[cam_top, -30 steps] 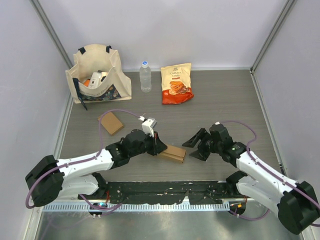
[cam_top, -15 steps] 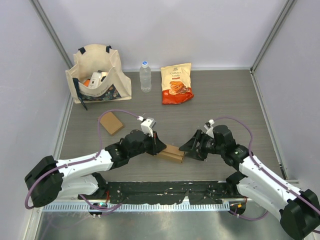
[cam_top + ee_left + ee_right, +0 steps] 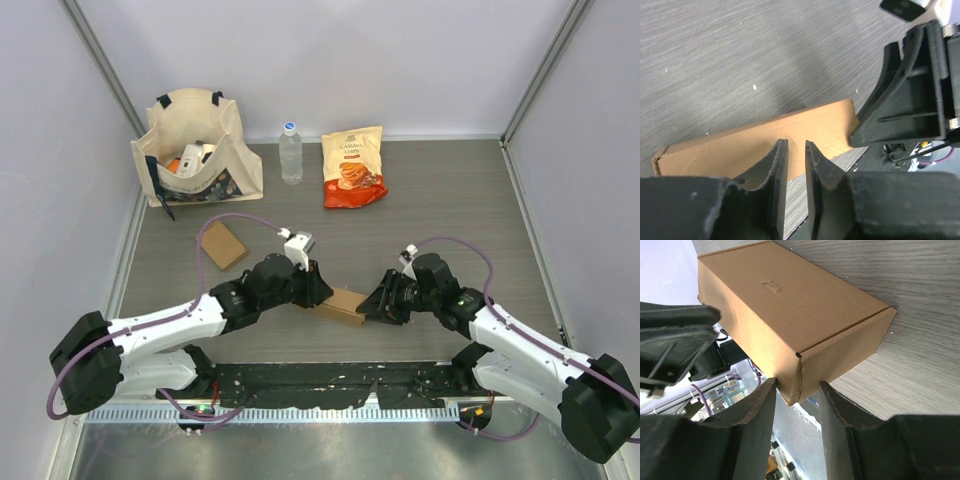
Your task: Fold the paper box
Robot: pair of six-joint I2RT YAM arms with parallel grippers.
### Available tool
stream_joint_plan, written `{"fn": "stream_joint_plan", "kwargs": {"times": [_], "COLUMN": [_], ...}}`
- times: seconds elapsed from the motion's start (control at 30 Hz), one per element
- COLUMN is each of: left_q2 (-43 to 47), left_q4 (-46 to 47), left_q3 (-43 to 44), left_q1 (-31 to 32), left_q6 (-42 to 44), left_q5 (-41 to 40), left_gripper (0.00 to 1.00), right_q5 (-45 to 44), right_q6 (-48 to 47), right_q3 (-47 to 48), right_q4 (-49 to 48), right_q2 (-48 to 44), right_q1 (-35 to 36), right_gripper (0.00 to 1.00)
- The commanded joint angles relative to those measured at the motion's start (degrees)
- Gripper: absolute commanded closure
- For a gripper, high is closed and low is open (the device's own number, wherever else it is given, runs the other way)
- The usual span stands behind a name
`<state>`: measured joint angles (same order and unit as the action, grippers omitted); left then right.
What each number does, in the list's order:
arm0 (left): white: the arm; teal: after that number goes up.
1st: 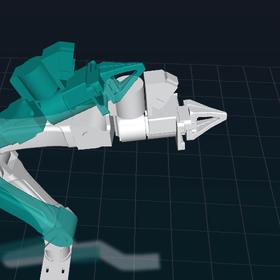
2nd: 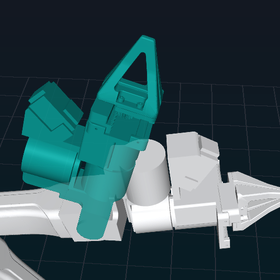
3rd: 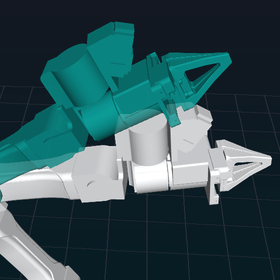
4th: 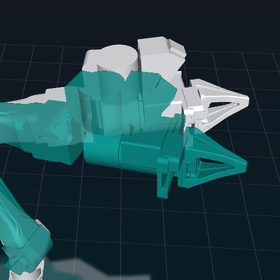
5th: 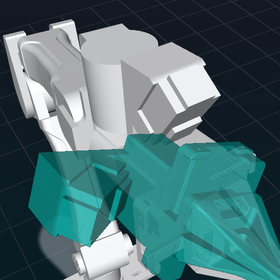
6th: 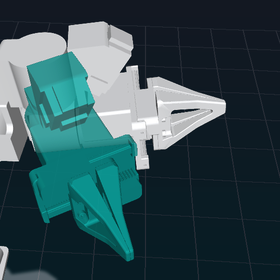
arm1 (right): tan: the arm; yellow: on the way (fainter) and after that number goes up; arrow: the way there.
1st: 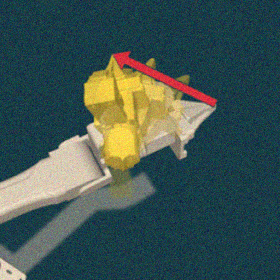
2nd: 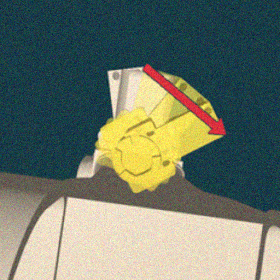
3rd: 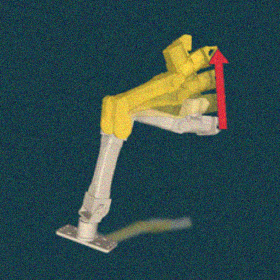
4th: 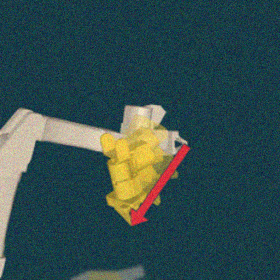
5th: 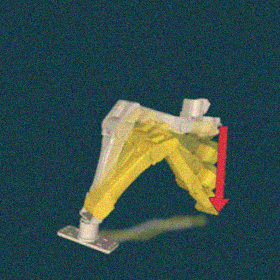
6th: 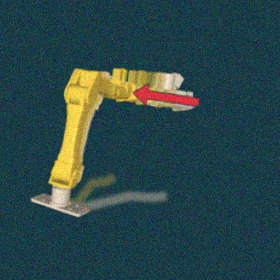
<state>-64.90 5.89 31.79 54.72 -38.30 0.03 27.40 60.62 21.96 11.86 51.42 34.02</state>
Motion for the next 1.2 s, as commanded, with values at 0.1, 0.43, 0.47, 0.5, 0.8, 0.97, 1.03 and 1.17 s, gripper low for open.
{"fn": "stream_joint_plan", "kwargs": {"times": [0.1, 0.43, 0.47, 0.5, 0.8, 0.97, 1.03, 1.17], "left_q2": [1.2, 10.5, 10.2, 9.5, 3.8, 2.3, 1.9, 2.0], "left_q4": [-15.4, -42.3, -44.2, -44.3, -34.9, -31.6, -30.4, -24.6], "left_q3": [14.9, 22.4, 22.3, 21.1, 13.4, 9.4, 8.6, 6.9], "left_q1": [-3.1, -21.4, -22.9, -24.2, -28.3, -29.1, -29.1, -29.7], "left_q6": [2.2, 12.3, 12.9, 13.2, 11.6, 11.1, 10.5, 8.0], "left_q5": [5.1, 14.4, 18.9, 22.1, 32.7, 32.8, 29.7, 29.2], "left_gripper": [0.57, 0.35, 0.34, 0.3, 0.36, 0.52, 0.53, 0.55], "right_q5": [-4.5, -5.8, -6.0, -6.2, -5.7, -6.3, -6.3, -6.3], "right_q6": [-3.0, -4.1, -4.3, -4.3, -5.7, -6.7, -7.1, -7.4], "right_q3": [0.5, 0.8, 0.9, 1.1, 2.7, 3.5, 3.5, 3.5], "right_q4": [-0.3, 1.9, 1.9, 2.0, 2.3, 3.4, 3.2, 2.8], "right_q2": [1.8, 0.2, -0.2, -0.3, 1.3, 1.4, 1.7, 2.1], "right_q1": [0.3, 0.4, 0.4, 0.3, 0.4, 0.4, 0.4, 0.4], "right_gripper": [0.57, 0.58, 0.58, 0.58, 0.58, 0.58, 0.58, 0.58]}}
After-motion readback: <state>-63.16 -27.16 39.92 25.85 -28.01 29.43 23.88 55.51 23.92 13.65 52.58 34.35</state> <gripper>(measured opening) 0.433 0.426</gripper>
